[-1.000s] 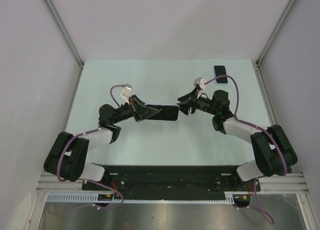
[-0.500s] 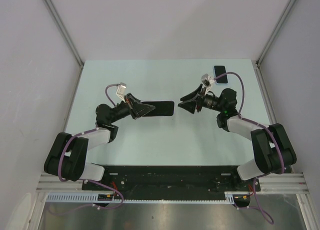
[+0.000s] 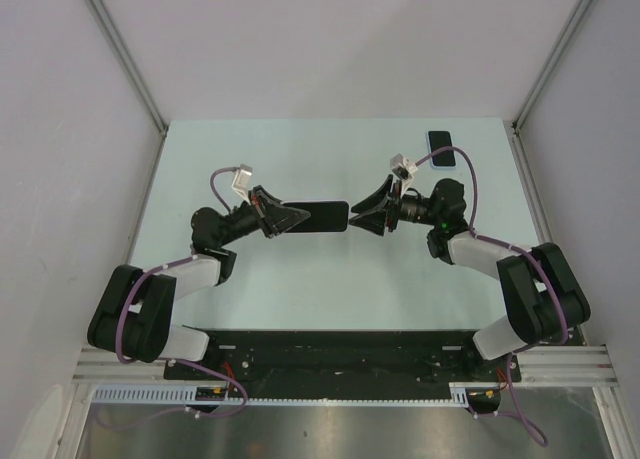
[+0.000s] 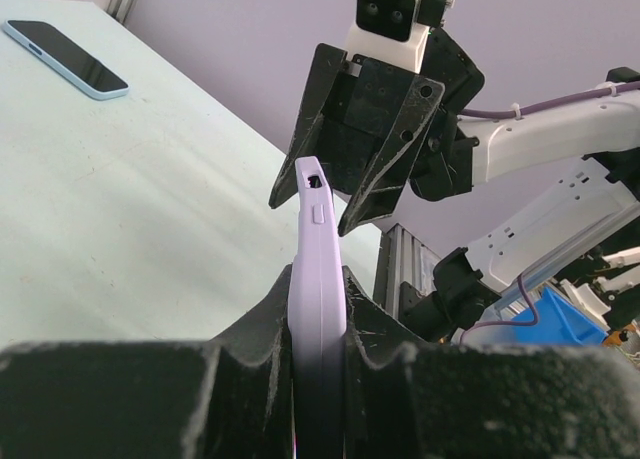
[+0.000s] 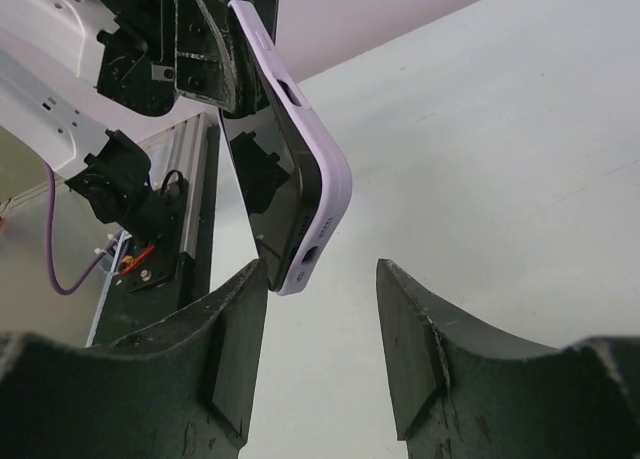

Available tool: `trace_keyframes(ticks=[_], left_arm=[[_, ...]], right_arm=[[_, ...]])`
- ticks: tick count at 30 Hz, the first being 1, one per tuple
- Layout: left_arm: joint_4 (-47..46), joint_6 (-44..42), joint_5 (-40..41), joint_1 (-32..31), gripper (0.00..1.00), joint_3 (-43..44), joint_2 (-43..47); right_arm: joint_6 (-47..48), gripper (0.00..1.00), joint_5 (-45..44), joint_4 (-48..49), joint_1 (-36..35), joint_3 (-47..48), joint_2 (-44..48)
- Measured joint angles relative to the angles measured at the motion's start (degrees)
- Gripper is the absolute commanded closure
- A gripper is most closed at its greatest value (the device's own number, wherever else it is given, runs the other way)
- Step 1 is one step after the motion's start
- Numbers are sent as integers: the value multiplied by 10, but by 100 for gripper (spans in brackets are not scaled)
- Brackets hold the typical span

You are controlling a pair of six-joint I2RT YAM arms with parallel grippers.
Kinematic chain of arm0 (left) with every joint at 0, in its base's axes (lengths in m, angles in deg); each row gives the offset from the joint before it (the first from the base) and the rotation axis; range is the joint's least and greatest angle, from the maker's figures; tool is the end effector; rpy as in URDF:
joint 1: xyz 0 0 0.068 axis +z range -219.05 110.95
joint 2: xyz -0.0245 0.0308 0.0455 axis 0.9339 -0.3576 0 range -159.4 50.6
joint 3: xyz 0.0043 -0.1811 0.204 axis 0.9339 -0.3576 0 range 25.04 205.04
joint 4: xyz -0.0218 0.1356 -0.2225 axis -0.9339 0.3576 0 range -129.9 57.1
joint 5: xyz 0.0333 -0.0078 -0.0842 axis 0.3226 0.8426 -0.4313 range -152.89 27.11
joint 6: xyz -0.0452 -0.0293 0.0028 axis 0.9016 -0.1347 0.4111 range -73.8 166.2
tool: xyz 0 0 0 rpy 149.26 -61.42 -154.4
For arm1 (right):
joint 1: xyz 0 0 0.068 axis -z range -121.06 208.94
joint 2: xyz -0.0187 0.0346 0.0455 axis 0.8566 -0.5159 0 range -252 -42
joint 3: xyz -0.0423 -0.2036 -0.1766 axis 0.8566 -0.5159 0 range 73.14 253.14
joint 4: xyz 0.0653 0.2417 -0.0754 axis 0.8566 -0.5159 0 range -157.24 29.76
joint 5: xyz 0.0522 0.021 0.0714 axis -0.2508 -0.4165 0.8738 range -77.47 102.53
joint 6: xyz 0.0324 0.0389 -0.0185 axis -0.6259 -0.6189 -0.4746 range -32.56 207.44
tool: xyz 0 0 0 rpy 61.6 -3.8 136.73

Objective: Take the phone out of the phone case
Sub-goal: Remove the phone case from the phone.

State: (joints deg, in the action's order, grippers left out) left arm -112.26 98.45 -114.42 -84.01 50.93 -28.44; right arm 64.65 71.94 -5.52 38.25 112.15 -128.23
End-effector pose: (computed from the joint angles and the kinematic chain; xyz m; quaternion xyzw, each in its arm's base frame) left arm 0.2397 -0.0929 0.2442 0.1689 0.6076 -0.6160 0.4721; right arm 0.2739 0.1362 0.2499 -0.3620 0.5795 0.5454 0.4855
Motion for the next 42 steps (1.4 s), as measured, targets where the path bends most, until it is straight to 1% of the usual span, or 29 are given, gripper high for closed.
trace_keyframes(ticks=[19, 30, 36, 42], left_arm=[[0, 13, -3, 0, 100, 0, 0], [1, 13, -3, 2, 100, 0, 0], [5, 13, 1, 4, 100, 0, 0], [6, 7, 13, 6, 100, 0, 0]], right_arm=[[23, 49, -13, -10, -2, 0, -5], [51, 49, -25, -29, -10, 0, -5], [65, 49, -56, -41, -16, 0, -4], [85, 49, -108, -58, -31, 0, 6]])
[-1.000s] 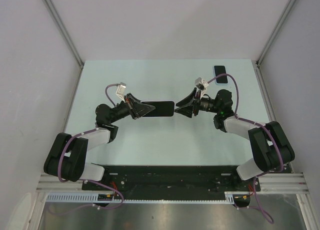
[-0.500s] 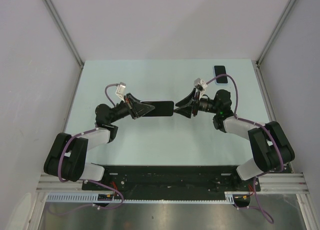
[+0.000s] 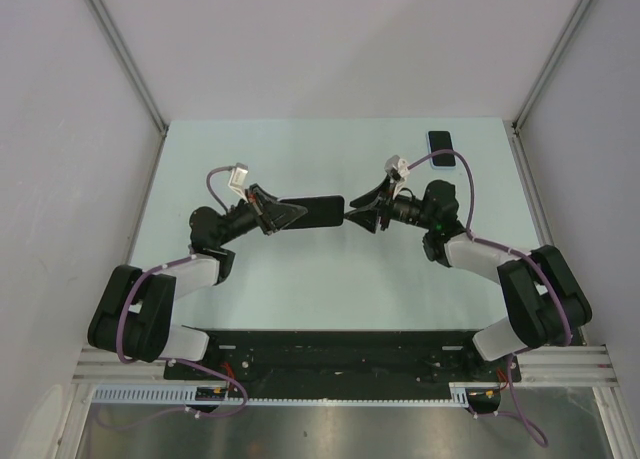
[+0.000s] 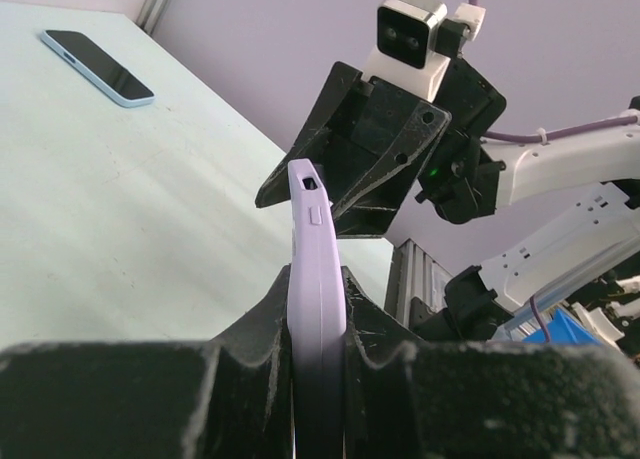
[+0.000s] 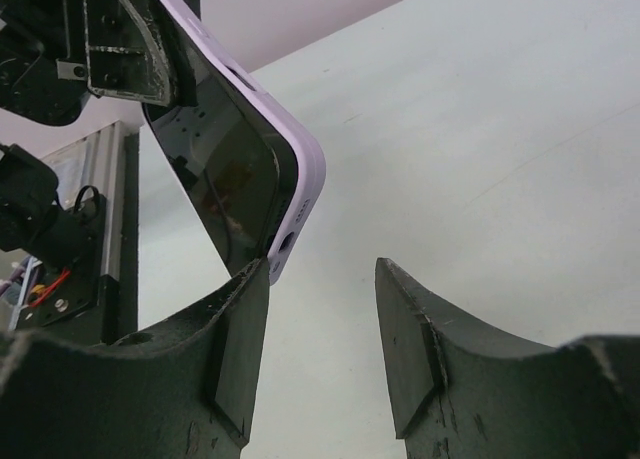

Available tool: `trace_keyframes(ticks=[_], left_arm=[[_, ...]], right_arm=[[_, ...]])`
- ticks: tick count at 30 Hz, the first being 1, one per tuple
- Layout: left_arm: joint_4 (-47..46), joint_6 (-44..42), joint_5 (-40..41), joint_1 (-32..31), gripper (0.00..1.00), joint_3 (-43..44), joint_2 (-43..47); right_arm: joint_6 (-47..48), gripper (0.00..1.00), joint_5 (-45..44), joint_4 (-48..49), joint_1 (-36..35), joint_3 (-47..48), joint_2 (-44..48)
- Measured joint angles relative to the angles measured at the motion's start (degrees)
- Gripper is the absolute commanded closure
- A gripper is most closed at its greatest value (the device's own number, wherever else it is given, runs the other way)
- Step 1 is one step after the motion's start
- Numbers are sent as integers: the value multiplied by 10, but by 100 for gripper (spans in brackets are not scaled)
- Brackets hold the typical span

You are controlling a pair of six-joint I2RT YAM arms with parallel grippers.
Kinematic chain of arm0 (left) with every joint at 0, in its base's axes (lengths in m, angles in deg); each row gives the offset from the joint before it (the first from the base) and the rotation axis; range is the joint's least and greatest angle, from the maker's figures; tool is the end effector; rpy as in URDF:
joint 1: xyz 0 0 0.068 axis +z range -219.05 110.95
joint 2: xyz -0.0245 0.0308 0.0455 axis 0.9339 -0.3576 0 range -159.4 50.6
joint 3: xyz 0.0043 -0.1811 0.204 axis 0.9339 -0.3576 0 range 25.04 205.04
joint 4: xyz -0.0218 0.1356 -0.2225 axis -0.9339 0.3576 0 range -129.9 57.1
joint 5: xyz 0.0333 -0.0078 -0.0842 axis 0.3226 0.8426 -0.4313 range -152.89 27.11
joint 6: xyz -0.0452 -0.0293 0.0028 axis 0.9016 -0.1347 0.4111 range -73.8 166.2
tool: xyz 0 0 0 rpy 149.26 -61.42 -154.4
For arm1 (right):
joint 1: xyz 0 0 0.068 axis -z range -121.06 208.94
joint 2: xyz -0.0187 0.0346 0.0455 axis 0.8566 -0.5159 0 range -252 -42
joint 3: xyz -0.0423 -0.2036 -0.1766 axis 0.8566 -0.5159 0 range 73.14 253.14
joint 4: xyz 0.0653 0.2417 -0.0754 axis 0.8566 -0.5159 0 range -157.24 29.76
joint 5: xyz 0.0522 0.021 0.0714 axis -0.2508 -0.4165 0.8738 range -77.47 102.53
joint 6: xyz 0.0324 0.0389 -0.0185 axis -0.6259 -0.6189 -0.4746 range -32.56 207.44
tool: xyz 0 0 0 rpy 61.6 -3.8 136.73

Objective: Take the phone out of the phone case
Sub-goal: Remove the phone case from the phone.

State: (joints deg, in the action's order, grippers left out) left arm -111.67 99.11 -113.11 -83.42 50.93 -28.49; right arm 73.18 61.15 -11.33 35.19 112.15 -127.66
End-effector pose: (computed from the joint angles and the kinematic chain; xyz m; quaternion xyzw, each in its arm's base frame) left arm 0.2417 -0.0901 0.2433 0.1507 0.6127 -0.6135 0.4749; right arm 0.2723 0.1490 0.2436 -0.3480 0.6049 0.4837 0.5282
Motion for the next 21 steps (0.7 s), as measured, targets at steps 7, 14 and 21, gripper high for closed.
trace_keyframes(ticks=[7, 14, 21], left_arm=[[4, -9, 19, 1, 100, 0, 0], [11, -15, 31, 1, 100, 0, 0], [12, -23, 38, 1, 100, 0, 0]], right_arm=[[23, 49, -60, -10, -15, 0, 4], [30, 49, -103, -15, -26, 0, 4], [39, 49, -132, -16, -36, 0, 4]])
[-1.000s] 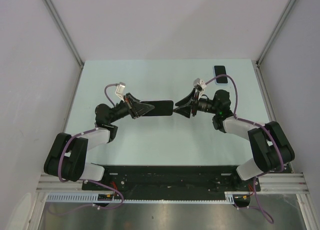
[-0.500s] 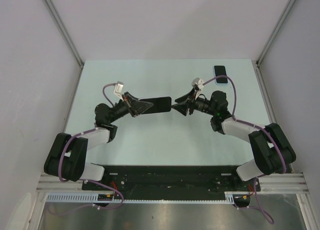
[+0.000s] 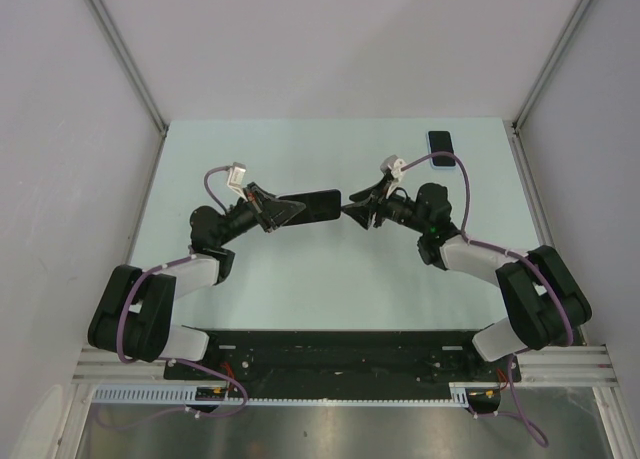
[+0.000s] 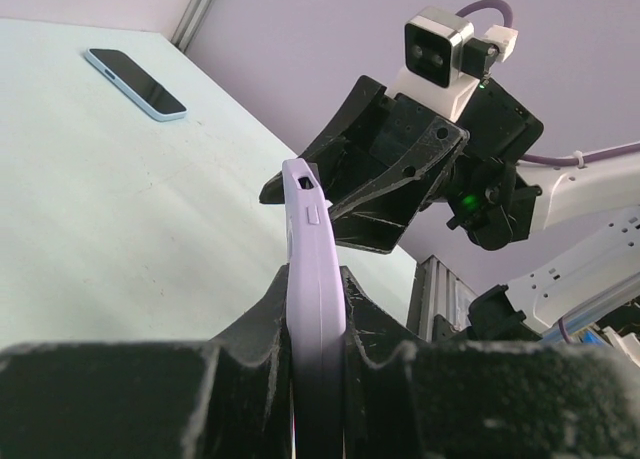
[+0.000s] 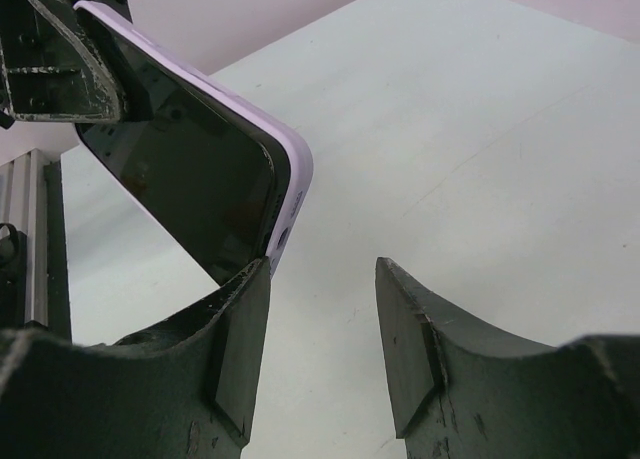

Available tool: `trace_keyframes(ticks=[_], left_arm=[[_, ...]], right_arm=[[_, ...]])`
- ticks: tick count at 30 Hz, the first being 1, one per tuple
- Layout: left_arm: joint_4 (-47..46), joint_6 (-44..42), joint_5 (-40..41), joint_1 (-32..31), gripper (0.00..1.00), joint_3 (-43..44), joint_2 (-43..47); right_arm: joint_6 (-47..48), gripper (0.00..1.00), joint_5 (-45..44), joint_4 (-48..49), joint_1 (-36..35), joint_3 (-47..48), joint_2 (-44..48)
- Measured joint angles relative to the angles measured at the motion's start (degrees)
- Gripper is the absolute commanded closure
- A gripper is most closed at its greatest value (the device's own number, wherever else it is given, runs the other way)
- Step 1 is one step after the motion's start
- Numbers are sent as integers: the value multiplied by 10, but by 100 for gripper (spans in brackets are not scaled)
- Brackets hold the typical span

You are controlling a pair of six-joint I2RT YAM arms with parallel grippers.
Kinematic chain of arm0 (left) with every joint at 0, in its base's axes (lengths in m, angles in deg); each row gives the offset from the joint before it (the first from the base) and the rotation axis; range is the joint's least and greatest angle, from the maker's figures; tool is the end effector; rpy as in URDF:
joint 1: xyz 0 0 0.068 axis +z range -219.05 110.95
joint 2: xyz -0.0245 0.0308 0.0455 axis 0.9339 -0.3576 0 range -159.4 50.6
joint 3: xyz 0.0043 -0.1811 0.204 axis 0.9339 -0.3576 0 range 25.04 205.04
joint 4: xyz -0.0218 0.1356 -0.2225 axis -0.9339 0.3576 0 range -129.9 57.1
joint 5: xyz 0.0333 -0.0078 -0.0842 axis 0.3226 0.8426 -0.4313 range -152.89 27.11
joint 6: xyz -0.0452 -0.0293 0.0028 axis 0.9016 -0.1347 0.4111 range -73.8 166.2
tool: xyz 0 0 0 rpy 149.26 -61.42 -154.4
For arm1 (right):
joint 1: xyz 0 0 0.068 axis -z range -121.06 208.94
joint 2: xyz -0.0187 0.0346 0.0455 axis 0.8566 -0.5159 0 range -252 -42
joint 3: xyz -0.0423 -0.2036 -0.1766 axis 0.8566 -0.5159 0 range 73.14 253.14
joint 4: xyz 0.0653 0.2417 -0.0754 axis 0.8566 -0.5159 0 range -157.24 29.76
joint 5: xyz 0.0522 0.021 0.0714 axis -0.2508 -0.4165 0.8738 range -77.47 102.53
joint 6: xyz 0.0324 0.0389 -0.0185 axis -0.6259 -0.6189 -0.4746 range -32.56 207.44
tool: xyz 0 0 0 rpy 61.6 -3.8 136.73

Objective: Take the phone out of the phone case
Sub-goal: Remove the phone case from the phone.

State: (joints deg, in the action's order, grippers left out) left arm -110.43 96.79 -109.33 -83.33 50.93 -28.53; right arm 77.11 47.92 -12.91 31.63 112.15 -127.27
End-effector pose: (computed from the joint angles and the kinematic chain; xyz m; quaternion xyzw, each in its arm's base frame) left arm 0.2446 -0.0888 0.2416 0.1319 0.6166 -0.5942 0.4993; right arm 0.2695 0.1623 0.2430 -0.3131 0.6280 0.4209 0.5748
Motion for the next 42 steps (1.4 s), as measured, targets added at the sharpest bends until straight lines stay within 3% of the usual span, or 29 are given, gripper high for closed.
trace_keyframes(ticks=[24, 36, 42], left_arm=[[3, -6, -7, -2, 100, 0, -10], [-4, -16, 11, -20, 100, 0, -26], [-10, -15, 8, -22, 100, 0, -27]], right_arm=[[-67, 48, 34, 26, 8, 0, -34], [-54, 49, -17, 4, 2, -2, -34], [-79, 48, 18, 18, 12, -7, -34]])
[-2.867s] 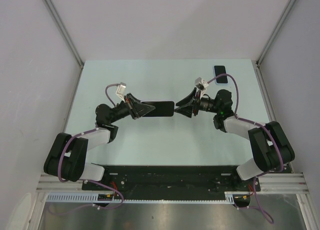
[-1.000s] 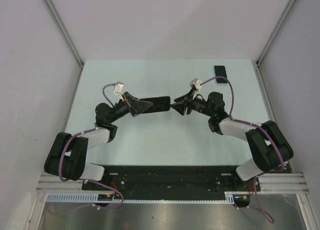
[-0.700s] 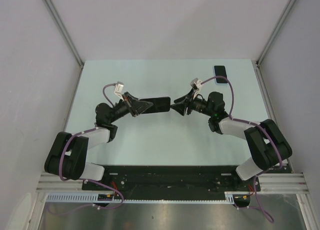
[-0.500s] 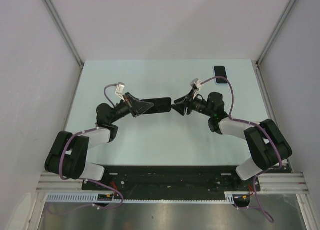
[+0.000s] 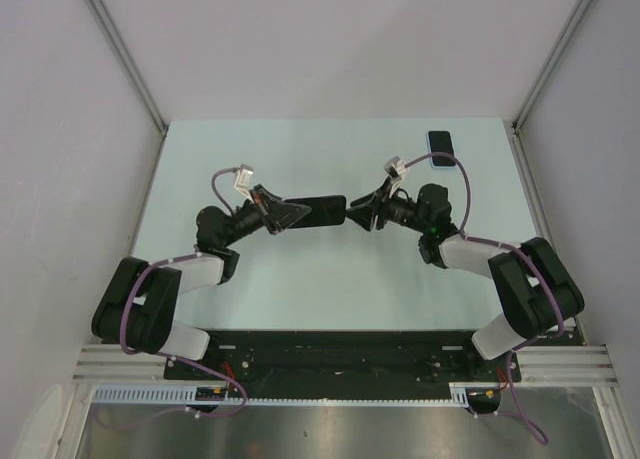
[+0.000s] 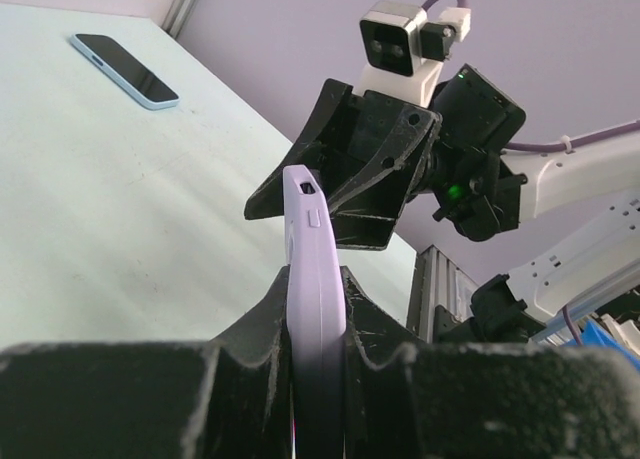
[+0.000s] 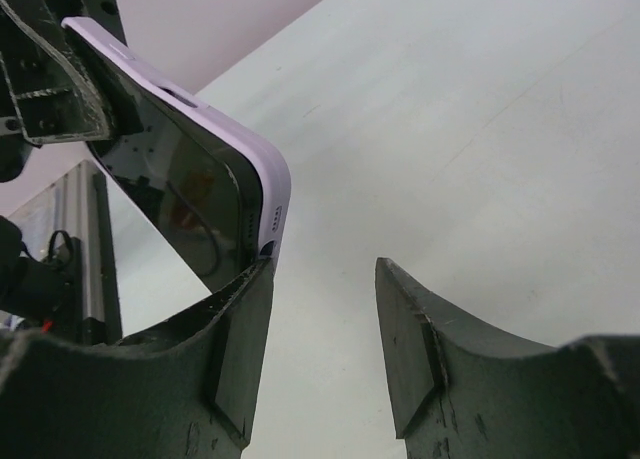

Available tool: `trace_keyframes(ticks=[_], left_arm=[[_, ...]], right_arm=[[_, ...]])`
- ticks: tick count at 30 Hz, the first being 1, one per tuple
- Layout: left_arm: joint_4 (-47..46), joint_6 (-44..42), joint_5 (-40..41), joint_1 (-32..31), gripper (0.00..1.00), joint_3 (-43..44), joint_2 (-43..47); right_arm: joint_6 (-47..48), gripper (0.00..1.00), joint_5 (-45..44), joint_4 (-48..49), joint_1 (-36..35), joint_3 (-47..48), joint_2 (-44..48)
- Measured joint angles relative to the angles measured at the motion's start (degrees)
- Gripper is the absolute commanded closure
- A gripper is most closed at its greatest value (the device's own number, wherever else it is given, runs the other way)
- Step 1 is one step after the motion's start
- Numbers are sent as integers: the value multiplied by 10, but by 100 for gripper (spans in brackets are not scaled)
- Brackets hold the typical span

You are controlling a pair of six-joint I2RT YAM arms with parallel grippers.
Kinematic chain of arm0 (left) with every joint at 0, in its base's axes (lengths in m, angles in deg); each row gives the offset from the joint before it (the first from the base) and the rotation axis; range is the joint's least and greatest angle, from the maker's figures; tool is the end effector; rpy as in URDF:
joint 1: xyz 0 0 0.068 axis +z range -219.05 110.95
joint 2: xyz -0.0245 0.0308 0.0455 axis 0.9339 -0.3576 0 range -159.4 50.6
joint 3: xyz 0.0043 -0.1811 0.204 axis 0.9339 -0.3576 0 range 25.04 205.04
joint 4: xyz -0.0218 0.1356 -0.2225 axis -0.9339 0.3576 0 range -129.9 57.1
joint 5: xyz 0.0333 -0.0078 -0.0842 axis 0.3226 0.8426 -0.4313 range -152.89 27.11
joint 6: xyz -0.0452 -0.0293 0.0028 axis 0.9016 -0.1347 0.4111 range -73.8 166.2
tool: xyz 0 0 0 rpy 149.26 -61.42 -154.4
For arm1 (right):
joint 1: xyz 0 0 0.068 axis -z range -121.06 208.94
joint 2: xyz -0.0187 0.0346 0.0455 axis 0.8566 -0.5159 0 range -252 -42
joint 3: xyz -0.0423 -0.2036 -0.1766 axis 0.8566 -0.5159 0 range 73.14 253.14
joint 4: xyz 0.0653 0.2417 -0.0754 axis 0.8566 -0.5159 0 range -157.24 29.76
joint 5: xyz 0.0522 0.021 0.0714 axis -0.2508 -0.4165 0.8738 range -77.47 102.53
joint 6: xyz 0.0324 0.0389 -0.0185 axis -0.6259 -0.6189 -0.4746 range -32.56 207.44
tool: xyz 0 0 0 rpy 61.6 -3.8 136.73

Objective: Take the phone out of the phone case
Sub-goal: Remove the phone case from the phone.

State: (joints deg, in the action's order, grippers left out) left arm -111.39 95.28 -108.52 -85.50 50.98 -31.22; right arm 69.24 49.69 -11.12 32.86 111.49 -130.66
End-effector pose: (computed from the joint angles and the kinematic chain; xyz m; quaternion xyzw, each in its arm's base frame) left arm 0.2467 -0.0993 0.2322 0.1398 0.6216 -0.5944 0.4906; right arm 0.2769 0.1594 0.2251 -0.2690 0.6603 0.4608 0.5285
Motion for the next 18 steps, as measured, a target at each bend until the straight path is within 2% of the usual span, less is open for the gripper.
trace_keyframes(ticks=[9, 18], left_arm=[[-43, 21, -30, 0, 100, 7, -9], [-61, 33, -43, 0, 100, 7, -14]], right_arm=[[-92, 47, 102, 72, 21, -10, -17], [-143, 46, 132, 120, 26, -14, -31]])
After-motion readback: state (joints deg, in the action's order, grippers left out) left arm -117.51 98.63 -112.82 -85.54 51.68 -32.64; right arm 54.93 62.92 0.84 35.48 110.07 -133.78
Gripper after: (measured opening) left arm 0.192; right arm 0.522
